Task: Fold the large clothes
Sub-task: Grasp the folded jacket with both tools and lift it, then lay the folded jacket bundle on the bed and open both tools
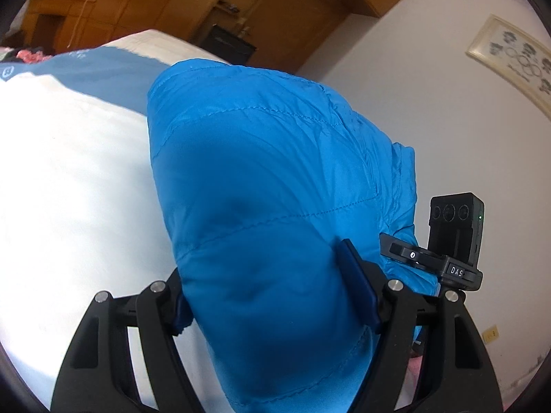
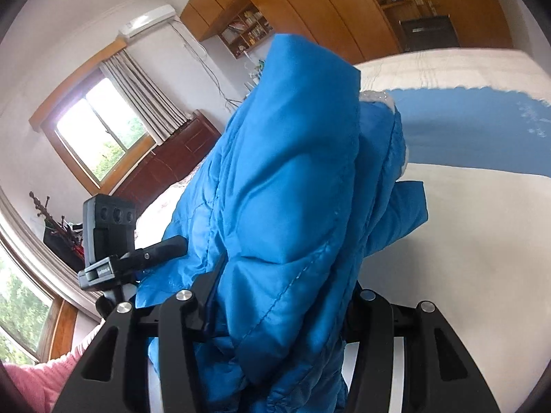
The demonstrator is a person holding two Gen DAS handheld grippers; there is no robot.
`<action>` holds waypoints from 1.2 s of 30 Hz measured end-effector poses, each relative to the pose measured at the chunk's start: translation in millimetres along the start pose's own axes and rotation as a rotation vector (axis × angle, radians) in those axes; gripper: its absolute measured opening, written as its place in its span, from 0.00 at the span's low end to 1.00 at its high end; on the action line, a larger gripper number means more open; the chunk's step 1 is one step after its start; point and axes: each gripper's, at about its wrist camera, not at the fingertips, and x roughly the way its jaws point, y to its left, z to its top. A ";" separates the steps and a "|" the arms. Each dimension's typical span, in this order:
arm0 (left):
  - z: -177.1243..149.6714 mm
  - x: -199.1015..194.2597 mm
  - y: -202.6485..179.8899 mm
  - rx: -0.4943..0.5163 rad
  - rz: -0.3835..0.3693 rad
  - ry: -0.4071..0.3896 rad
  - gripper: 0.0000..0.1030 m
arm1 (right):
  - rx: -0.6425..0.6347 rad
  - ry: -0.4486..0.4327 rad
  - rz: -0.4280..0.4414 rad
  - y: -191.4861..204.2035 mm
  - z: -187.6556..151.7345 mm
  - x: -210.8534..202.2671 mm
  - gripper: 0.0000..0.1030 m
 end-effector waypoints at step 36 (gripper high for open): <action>-46.0 -118.7 -53.7 0.193 0.635 -0.087 0.93 | 0.024 -0.019 -0.391 98.3 -83.5 -66.7 0.96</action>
